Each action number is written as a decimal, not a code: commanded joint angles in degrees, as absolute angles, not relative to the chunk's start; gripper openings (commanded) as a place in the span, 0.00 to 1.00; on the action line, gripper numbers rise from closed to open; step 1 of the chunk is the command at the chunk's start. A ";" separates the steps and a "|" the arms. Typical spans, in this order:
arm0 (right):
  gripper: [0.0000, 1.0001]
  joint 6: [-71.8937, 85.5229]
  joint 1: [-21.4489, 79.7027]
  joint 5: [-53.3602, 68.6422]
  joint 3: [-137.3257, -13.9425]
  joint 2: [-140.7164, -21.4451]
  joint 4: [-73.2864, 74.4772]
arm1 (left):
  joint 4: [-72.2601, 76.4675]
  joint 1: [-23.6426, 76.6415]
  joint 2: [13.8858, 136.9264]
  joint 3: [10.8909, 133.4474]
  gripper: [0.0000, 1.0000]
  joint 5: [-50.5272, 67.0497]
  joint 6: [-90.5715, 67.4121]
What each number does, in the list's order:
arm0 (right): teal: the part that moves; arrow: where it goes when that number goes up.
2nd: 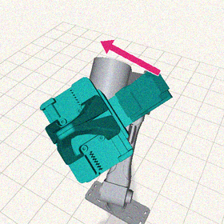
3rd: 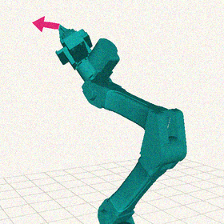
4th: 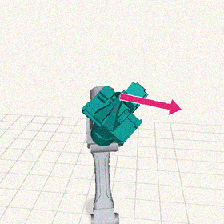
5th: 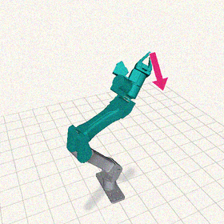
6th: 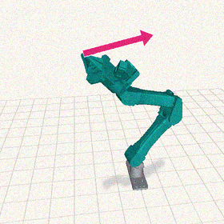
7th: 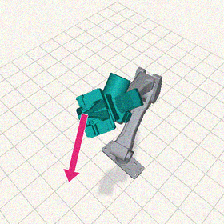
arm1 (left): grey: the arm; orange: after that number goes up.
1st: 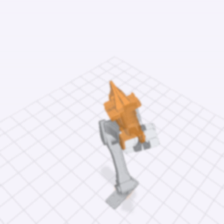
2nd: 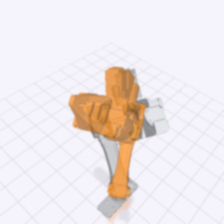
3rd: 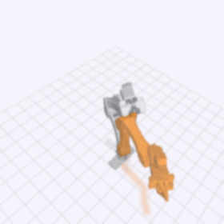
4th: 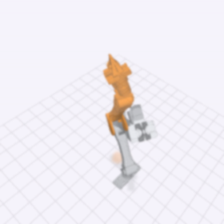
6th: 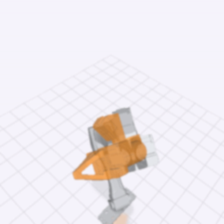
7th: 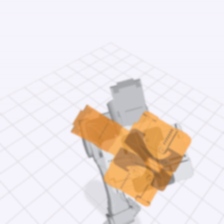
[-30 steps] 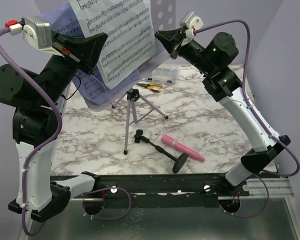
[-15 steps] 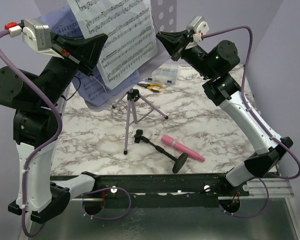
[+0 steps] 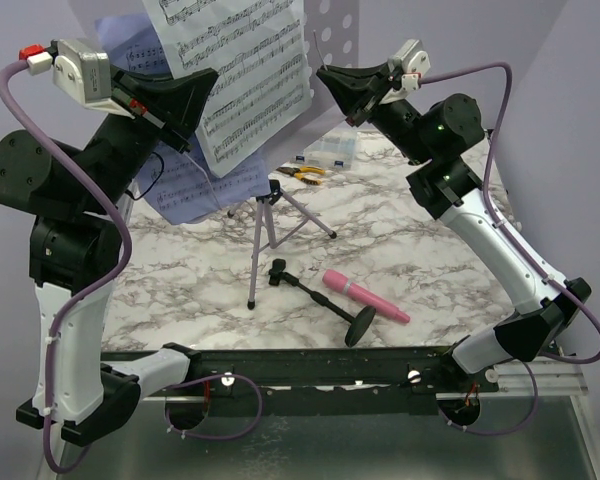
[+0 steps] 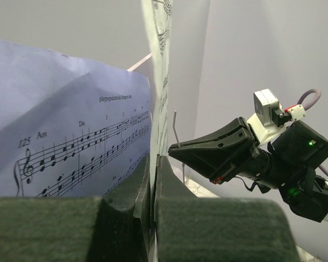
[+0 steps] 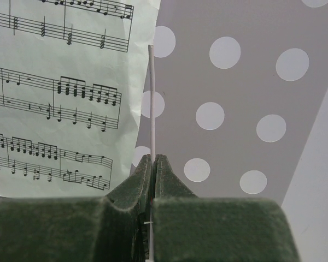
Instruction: Set up the instrument practice props
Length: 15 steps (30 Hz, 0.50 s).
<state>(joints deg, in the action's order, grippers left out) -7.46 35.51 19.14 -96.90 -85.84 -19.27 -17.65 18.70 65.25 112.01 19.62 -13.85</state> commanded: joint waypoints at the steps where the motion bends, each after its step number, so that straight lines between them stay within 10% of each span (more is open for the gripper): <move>1: 0.00 -6.28 35.20 19.10 -96.66 -85.21 -22.60 | -16.71 18.47 66.87 113.36 0.00 19.47 -13.99; 15: 0.00 -5.42 35.23 20.37 -94.73 -84.67 -24.79 | -15.66 19.46 72.92 118.48 0.00 22.68 -15.12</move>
<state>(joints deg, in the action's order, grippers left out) -6.00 35.51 19.16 -94.89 -85.73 -23.05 -16.78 18.79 71.44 116.75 20.25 -14.37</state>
